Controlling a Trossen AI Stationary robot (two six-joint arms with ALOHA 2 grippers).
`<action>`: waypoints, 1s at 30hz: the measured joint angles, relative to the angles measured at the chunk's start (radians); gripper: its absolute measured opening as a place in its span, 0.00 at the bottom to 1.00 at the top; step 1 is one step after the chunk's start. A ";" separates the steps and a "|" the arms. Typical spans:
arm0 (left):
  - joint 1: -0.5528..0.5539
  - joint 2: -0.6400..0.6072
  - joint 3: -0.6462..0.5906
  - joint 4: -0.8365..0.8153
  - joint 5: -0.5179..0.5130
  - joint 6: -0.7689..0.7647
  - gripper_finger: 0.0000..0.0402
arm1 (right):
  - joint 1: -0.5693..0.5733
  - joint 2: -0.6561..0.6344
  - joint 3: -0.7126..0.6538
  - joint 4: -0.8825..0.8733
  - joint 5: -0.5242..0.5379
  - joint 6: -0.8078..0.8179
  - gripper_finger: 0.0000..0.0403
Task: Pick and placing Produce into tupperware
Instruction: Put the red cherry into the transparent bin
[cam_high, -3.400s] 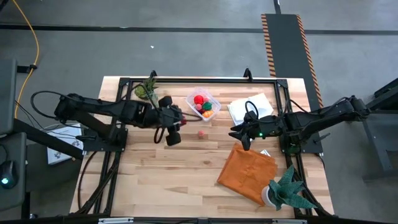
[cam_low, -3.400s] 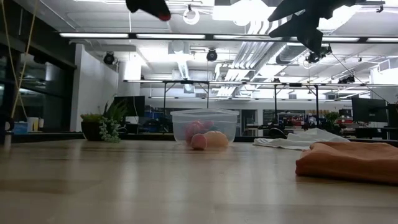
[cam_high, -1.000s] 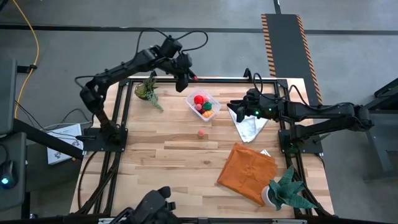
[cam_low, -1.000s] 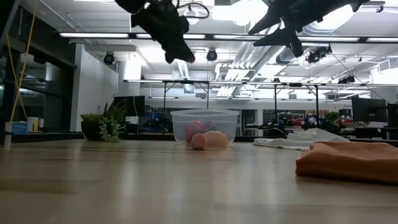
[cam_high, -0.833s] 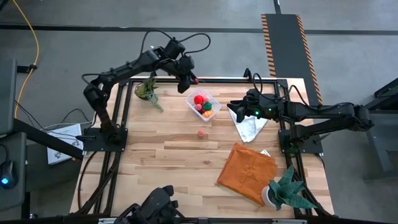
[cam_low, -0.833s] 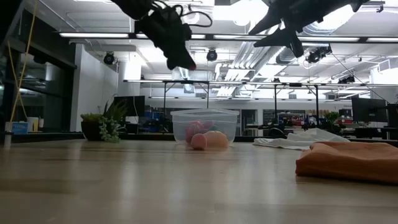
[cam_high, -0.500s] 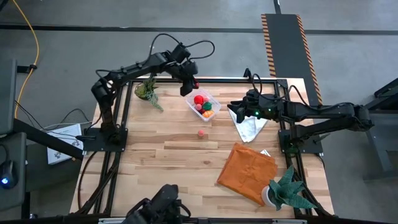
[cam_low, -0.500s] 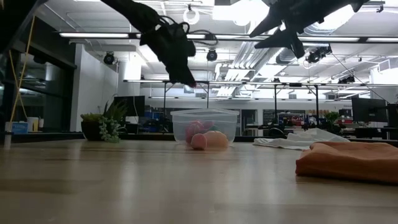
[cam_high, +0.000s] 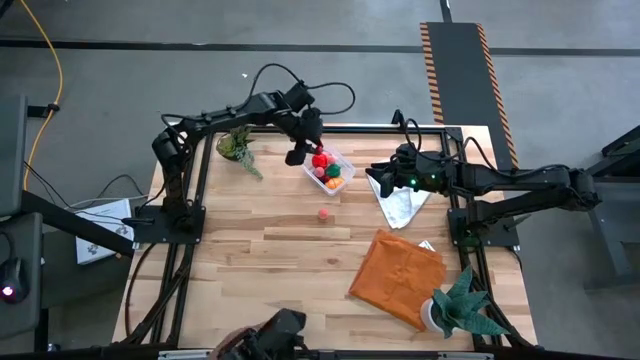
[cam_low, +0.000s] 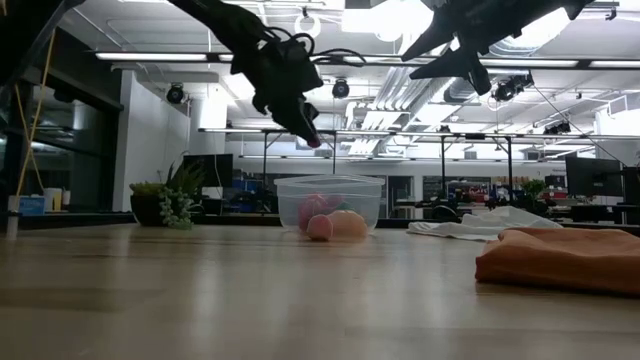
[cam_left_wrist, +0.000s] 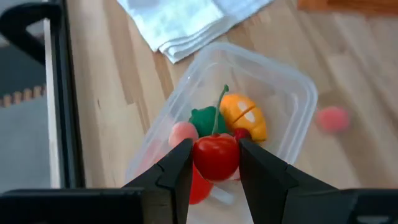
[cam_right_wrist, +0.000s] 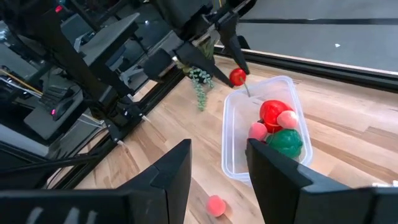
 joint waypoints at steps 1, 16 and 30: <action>-0.010 0.000 -0.009 0.010 -0.013 0.031 0.28 | 0.000 0.000 0.000 0.000 -0.001 0.001 0.36; -0.092 -0.001 -0.146 0.147 -0.243 0.334 0.28 | 0.000 0.000 0.000 -0.001 -0.005 0.005 0.36; -0.097 -0.001 -0.180 0.192 -0.254 0.432 0.28 | 0.000 0.000 0.000 -0.001 -0.003 0.008 0.36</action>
